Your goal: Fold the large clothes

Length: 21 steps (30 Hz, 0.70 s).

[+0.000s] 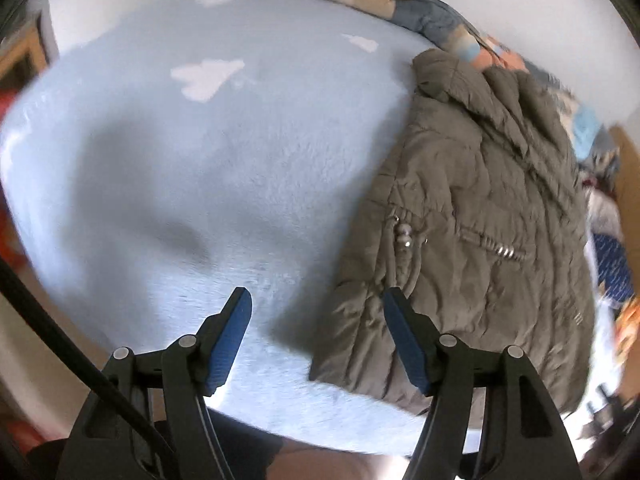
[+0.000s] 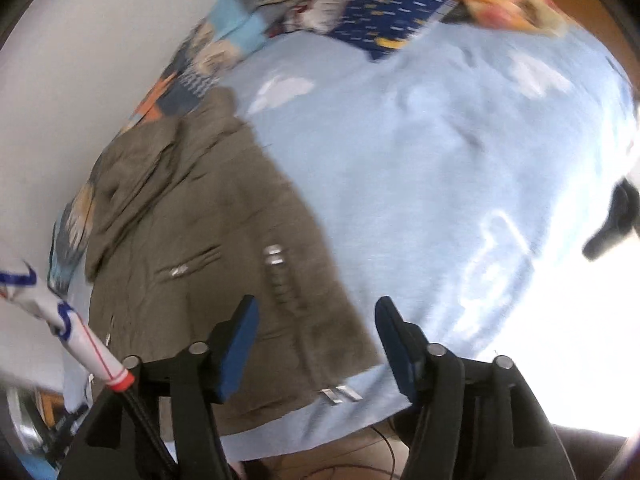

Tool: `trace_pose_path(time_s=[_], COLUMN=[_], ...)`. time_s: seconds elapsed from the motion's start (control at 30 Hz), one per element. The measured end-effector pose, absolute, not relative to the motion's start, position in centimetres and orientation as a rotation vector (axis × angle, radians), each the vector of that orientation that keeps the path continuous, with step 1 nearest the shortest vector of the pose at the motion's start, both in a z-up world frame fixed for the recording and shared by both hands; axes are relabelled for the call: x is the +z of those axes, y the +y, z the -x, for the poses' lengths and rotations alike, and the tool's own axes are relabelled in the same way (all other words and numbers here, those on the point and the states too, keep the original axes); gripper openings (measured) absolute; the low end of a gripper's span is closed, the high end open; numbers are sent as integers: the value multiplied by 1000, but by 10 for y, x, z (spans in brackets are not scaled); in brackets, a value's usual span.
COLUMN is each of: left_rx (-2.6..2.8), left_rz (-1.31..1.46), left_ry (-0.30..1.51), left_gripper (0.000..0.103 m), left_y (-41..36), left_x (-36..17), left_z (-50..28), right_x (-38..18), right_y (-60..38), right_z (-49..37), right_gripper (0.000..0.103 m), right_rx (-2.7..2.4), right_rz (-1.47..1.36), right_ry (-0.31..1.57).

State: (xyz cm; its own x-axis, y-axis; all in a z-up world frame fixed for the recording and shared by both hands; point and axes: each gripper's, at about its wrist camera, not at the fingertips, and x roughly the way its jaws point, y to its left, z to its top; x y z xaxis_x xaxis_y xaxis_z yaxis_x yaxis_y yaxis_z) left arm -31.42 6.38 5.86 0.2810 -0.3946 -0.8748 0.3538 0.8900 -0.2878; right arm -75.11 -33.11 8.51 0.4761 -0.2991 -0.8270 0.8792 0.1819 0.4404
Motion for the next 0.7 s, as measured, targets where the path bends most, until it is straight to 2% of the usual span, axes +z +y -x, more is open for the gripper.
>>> trace_pose_path(time_s=[0.37,0.47,0.7], left_rx=[-588,-603,-630], left_rz=[97,128,48], left_ry=[1292,1311,1233], left_gripper=[68,67,68], left_y=[51,55,50], left_x=[29,24,21], left_z=[320,326,344], right_x=[35,36,27], right_y=[-342,-342,-334], right_z=[767,757,734], right_gripper=[66,66,66], right_rx=[-826,-795,-730], right_rz=[-1318,-1303,-1294], right_ry=[652,659,714])
